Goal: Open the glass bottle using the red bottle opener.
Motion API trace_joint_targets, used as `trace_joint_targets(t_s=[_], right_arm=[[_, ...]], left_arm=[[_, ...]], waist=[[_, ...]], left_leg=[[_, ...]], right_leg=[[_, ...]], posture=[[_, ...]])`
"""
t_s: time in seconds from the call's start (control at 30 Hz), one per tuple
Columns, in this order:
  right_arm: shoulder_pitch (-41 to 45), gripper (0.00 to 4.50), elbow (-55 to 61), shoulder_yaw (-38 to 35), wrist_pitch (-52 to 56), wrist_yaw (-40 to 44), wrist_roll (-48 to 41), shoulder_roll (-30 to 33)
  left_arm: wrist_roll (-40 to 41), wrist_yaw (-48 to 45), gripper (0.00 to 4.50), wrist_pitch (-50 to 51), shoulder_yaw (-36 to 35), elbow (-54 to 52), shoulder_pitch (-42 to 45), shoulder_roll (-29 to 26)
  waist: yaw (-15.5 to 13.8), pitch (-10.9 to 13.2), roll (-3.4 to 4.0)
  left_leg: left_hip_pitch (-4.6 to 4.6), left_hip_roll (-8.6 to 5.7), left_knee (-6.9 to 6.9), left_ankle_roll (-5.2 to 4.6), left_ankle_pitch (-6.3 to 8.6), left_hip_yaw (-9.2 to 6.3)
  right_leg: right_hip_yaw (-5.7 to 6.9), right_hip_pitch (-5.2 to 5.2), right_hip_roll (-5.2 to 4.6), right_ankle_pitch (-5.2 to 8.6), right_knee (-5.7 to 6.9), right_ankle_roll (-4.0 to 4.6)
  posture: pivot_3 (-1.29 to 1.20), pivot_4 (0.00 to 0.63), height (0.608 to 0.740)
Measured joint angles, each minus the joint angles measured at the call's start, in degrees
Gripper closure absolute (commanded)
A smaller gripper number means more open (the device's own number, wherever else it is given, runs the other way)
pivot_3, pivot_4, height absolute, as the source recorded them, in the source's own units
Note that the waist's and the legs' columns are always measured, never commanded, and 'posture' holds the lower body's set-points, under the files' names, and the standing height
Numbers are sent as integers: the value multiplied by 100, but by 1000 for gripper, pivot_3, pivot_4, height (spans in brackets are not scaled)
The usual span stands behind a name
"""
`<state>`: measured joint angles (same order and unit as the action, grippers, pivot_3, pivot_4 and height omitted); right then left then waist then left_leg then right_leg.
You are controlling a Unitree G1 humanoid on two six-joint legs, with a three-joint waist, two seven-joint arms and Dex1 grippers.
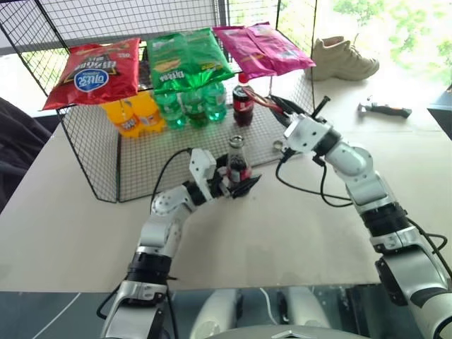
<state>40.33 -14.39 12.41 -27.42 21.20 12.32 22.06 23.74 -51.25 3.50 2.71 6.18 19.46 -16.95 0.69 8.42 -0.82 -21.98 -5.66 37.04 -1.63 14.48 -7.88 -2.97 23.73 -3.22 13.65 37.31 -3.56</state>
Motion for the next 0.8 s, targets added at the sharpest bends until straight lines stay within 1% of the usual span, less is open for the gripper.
trace_joint_targets(t_s=[0.2,0.53,0.6,0.8], right_arm=[[-92,4500,69,-2,132,112,-113,-24],[-294,4500,124,-18,299,209,-225,-60],[-378,4500,162,-65,420,228,-337,-105],[-836,4500,461,-290,1386,566,-1213,-320]], left_arm=[[-8,-35,38,1,0,-7,-28,-64],[2,-202,38,157,-11,-466,-376,-408],[-16,-198,38,156,-13,-523,-403,-467],[-108,-114,38,127,-63,-878,-640,-651]], waist=[[6,0,0],[10,1,2],[7,1,1],[8,1,2]], left_leg=[[1,3,-7,0,0,0],[1,3,-11,0,0,0],[0,3,-11,0,0,-1],[1,3,-24,0,0,0]], right_leg=[[-1,1,-5,0,-2,0],[-1,1,-6,0,-8,0],[0,1,-12,0,-11,0],[0,0,-17,0,-23,1]], posture=[[0,150,732],[0,150,732],[0,150,732],[0,150,732]])
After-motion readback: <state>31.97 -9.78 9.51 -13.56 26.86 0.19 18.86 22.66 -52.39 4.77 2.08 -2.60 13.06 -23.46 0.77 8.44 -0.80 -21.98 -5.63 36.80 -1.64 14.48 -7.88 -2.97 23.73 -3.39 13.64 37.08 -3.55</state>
